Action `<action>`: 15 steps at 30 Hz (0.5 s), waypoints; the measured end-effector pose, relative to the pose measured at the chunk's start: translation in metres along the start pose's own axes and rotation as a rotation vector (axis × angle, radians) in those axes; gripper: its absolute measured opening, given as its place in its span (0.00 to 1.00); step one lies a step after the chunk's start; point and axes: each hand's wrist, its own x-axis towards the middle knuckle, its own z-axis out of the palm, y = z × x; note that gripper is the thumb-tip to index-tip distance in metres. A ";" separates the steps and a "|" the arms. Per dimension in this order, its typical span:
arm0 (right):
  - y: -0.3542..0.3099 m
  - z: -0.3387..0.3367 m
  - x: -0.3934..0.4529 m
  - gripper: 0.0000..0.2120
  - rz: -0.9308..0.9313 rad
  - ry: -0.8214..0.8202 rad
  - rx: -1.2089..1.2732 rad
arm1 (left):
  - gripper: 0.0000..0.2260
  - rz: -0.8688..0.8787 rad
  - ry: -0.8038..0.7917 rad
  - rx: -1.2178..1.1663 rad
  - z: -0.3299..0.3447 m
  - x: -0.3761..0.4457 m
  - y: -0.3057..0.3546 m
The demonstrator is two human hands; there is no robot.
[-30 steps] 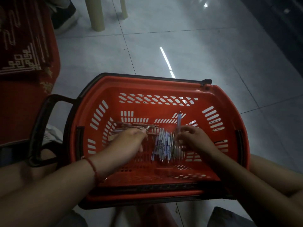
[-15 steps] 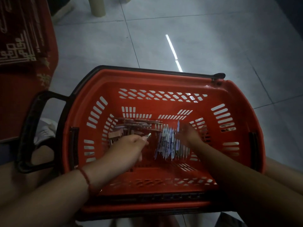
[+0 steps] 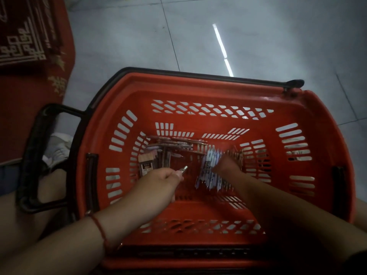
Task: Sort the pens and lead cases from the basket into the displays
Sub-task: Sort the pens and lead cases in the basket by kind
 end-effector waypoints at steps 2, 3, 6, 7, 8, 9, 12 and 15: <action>-0.001 0.001 -0.001 0.07 -0.018 0.005 -0.009 | 0.14 0.001 0.011 0.002 0.000 0.000 0.001; -0.002 0.000 -0.001 0.09 -0.033 0.004 -0.010 | 0.14 0.007 0.018 0.001 0.001 0.000 0.002; -0.008 -0.007 -0.010 0.06 -0.065 -0.014 0.030 | 0.11 0.016 0.035 -0.019 0.002 0.002 0.006; -0.012 -0.012 -0.018 0.04 -0.081 -0.020 0.035 | 0.11 0.018 0.034 -0.035 0.002 0.003 0.007; -0.016 -0.018 -0.027 0.05 -0.105 -0.035 0.041 | 0.10 0.020 0.031 -0.049 0.002 0.003 0.009; -0.020 -0.024 -0.038 0.07 -0.137 -0.051 0.058 | 0.10 0.023 0.027 -0.055 0.003 0.003 0.011; -0.031 -0.038 -0.082 0.10 -0.266 -0.133 0.235 | 0.08 0.013 0.029 -0.120 0.005 0.000 0.018; -0.037 -0.047 -0.132 0.07 -0.283 -0.287 0.473 | 0.07 0.056 0.072 -0.186 0.005 -0.008 0.026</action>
